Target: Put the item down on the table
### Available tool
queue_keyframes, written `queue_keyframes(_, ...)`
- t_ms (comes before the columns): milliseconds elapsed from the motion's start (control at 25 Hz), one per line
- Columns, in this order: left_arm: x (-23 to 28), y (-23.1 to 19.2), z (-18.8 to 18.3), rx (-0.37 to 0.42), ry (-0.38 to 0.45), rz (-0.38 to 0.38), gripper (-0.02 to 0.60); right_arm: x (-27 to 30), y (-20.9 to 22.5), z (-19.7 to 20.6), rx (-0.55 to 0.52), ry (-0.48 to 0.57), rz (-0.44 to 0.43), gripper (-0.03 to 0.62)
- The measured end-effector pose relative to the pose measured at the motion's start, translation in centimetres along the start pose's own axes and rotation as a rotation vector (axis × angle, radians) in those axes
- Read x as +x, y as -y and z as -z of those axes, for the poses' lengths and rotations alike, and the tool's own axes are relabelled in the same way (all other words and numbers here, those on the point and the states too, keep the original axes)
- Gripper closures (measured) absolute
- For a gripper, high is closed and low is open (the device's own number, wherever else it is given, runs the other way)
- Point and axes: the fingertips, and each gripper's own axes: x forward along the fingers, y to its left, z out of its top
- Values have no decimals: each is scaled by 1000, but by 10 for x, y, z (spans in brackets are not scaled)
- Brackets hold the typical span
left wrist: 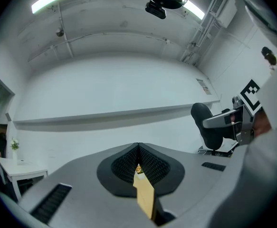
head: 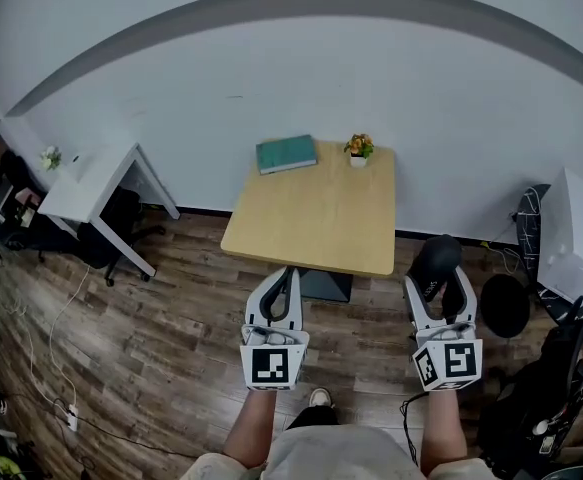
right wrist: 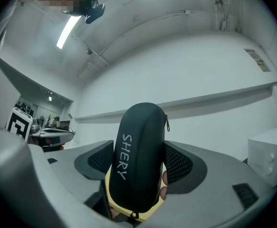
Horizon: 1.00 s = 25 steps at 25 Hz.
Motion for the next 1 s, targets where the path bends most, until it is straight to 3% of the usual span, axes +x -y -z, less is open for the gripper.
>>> queue_keyframes(560,63,-85,27,1,13,1,574,105,-37,12,-30,-27,-9,256)
queue_keyframes(880,99,-98,38,-32,4,6,574,140,-30,22,-43,-47,-12,256)
queue_keyframes(1000,122,-97,43,-8,4,12,574,158,-15,31,-36,-47,-9,256)
